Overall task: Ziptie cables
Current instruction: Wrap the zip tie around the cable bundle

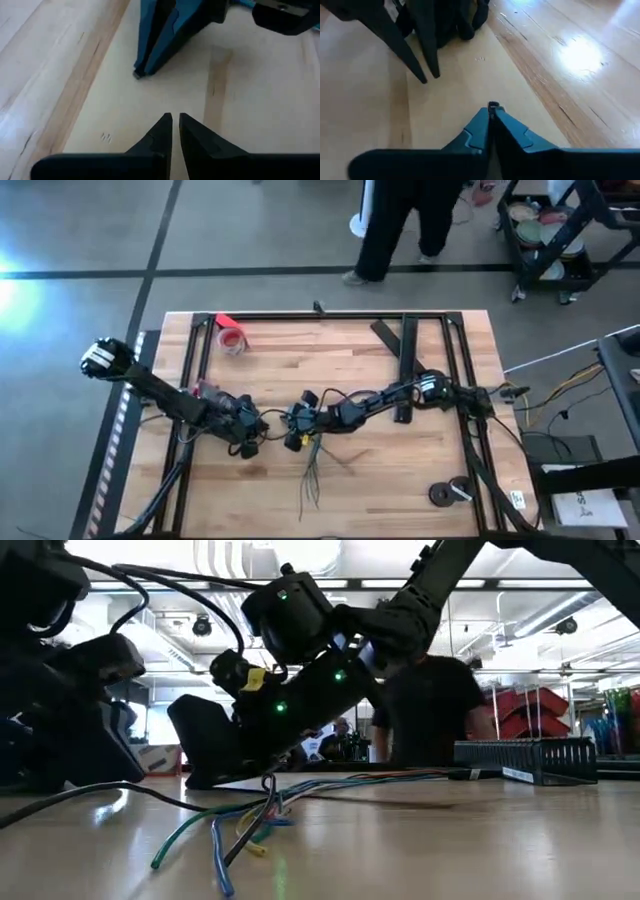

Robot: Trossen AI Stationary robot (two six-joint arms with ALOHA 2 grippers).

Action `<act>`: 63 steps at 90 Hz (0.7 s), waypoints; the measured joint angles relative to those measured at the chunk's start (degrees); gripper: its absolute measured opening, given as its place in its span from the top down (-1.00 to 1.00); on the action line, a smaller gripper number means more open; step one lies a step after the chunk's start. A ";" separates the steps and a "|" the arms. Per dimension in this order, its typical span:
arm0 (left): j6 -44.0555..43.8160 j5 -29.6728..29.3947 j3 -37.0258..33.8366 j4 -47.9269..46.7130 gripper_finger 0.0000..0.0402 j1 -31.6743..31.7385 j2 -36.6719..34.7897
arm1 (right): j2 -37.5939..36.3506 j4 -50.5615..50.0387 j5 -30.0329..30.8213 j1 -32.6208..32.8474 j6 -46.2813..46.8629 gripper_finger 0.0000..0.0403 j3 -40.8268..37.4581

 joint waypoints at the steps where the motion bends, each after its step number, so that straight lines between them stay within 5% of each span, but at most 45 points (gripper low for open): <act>1: 0.00 0.00 0.01 0.19 0.89 0.00 0.24 | -0.02 -0.01 -0.04 0.01 -0.12 0.98 0.00; 38: 0.94 -3.13 -0.74 4.65 0.89 -0.22 5.09 | -1.84 2.65 -0.81 1.26 -4.40 1.00 -0.46; 63: 7.25 -3.93 -5.81 18.14 0.89 -0.22 5.52 | -2.27 7.81 -0.15 2.95 -5.31 1.00 -0.44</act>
